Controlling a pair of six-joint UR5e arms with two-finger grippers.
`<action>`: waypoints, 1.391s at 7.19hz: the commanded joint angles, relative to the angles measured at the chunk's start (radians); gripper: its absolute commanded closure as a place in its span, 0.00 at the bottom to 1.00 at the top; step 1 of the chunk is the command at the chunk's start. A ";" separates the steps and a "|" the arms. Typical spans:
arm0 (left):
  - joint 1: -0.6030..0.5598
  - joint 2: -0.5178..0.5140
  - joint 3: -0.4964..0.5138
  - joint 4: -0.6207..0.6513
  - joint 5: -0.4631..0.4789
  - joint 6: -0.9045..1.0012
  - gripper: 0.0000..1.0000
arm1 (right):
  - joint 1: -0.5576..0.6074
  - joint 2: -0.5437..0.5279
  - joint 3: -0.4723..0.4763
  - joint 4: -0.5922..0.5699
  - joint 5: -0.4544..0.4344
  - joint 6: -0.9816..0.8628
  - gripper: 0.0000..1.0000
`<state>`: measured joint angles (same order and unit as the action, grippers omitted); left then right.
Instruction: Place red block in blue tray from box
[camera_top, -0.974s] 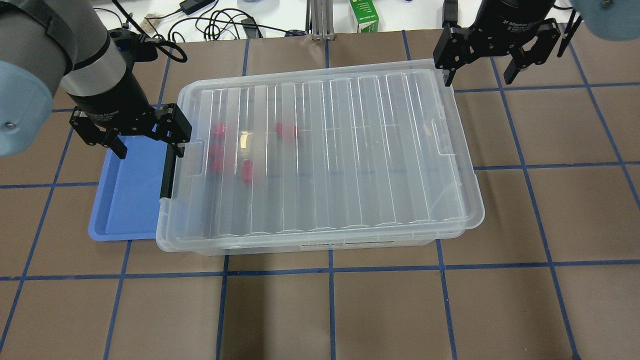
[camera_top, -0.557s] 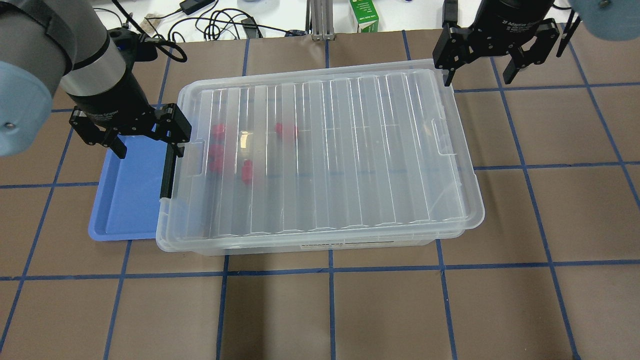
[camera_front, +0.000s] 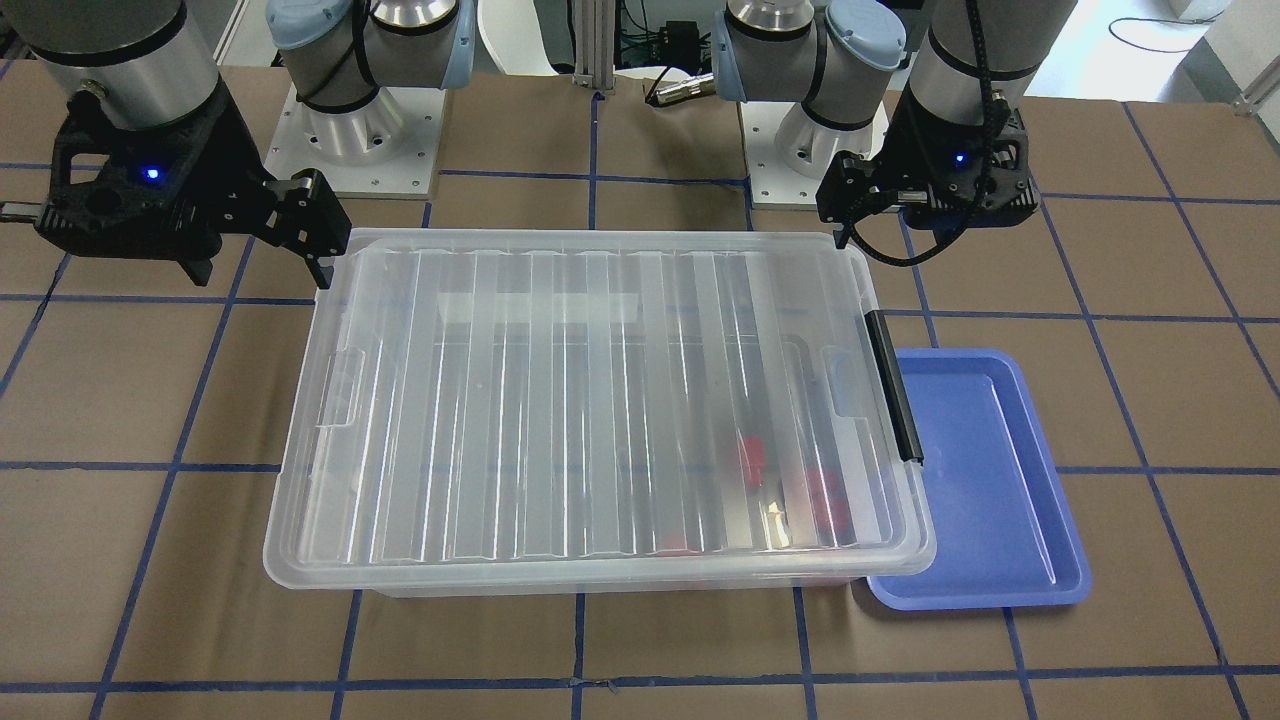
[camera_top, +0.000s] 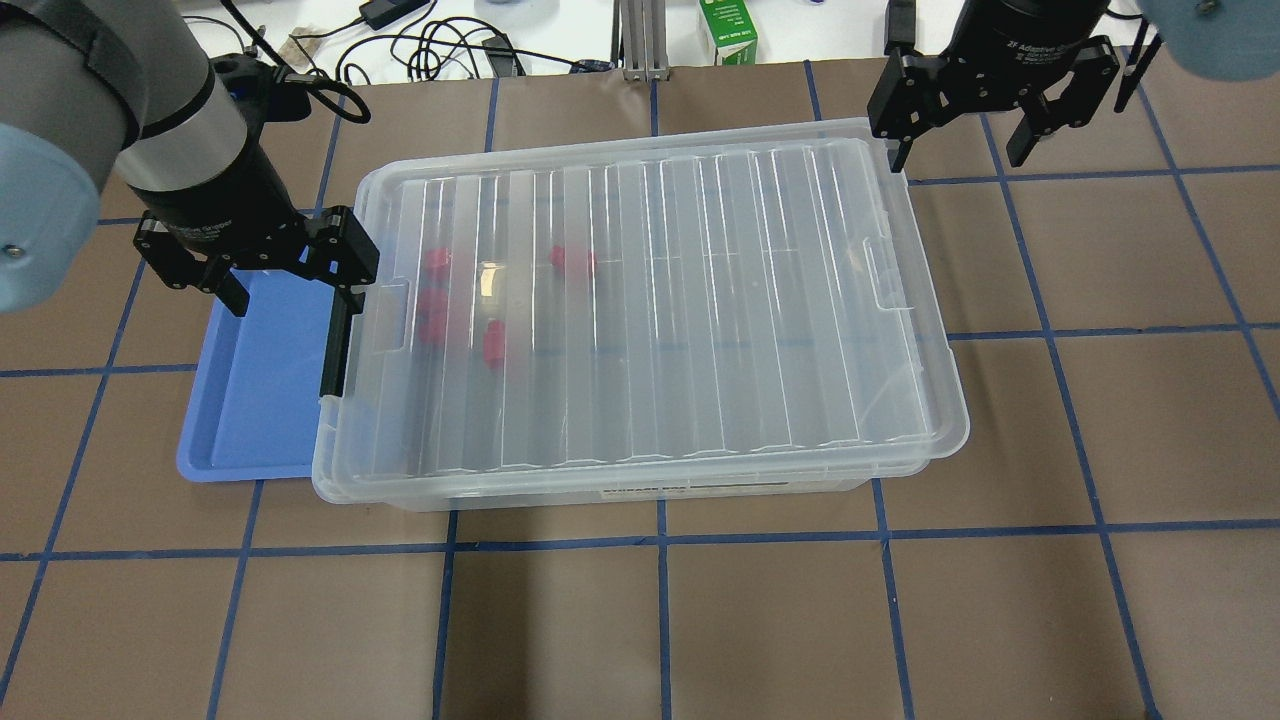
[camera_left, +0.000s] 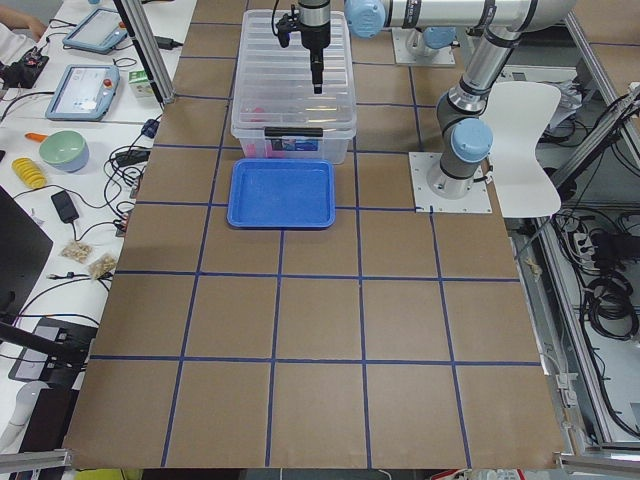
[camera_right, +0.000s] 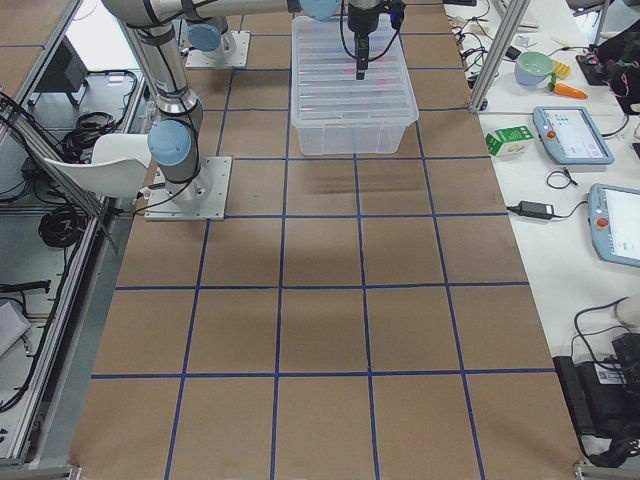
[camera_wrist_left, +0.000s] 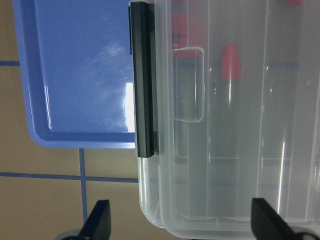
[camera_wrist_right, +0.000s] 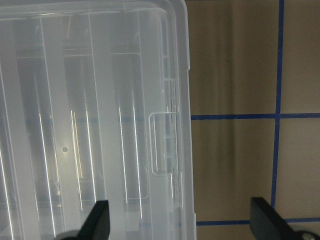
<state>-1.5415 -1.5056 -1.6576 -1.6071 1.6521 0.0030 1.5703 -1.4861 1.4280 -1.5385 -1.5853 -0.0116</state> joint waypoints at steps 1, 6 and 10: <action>0.000 0.004 -0.001 -0.001 0.001 0.000 0.00 | -0.033 0.003 0.110 -0.100 0.004 -0.070 0.00; 0.001 0.010 0.001 -0.002 0.005 0.002 0.00 | -0.073 0.041 0.399 -0.497 0.005 -0.073 0.00; 0.006 0.008 0.001 -0.001 0.005 0.012 0.00 | -0.175 0.061 0.404 -0.500 0.005 -0.225 0.00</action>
<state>-1.5360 -1.4966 -1.6560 -1.6077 1.6562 0.0105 1.4481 -1.4349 1.8322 -2.0398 -1.5799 -0.1540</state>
